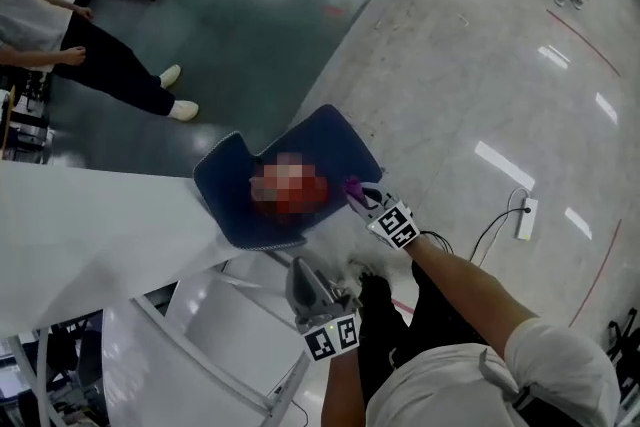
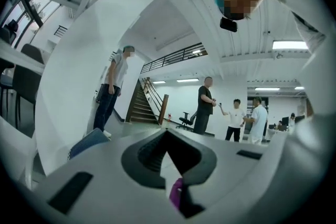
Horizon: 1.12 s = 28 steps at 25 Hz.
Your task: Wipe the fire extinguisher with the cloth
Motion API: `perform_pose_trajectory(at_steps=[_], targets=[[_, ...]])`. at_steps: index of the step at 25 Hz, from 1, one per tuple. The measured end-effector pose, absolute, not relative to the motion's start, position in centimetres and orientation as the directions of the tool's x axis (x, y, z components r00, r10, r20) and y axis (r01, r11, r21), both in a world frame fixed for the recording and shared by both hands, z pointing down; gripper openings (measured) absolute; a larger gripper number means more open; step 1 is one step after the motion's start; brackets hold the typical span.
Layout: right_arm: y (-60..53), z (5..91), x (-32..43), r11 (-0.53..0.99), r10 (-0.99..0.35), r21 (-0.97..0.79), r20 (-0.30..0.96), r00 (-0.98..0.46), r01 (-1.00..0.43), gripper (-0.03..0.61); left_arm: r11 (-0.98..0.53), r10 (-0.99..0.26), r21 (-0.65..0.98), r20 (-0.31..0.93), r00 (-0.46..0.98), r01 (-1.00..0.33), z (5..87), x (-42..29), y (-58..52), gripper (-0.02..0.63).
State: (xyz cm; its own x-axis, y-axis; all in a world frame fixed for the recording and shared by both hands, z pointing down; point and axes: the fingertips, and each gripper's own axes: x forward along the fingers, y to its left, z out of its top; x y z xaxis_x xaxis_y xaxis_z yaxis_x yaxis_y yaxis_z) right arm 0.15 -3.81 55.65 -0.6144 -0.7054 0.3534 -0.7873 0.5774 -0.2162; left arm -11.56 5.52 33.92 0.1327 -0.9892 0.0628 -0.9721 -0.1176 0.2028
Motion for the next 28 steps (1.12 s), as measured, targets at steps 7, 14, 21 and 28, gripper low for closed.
perform_pose_trajectory(at_steps=[7, 14, 21, 28], targets=[[-3.4, 65.3, -1.9, 0.451, -0.756, -0.257, 0.399, -0.518, -0.855, 0.058, -0.234, -0.963, 0.178, 0.095, 0.254, -0.956, 40.8, -13.0, 3.4, 0.005], [-6.9, 74.8, -5.4, 0.332, -0.792, -0.320, 0.416, -0.447, -0.887, 0.058, -0.252, -0.958, 0.232, 0.075, 0.275, -0.940, 46.3, -15.5, 3.1, 0.005], [-8.5, 78.8, -7.8, 0.301, -0.790, -0.392, 0.408, -0.458, -0.869, 0.058, -0.206, -0.965, 0.284, 0.101, 0.242, -0.937, 49.0, -18.3, 3.3, 0.005], [-8.7, 76.2, -8.5, 0.307, -0.803, -0.456, 0.347, -0.485, -0.835, 0.058, -0.187, -0.966, 0.305, 0.113, 0.231, -0.934, 49.6, -19.0, 3.7, 0.005]])
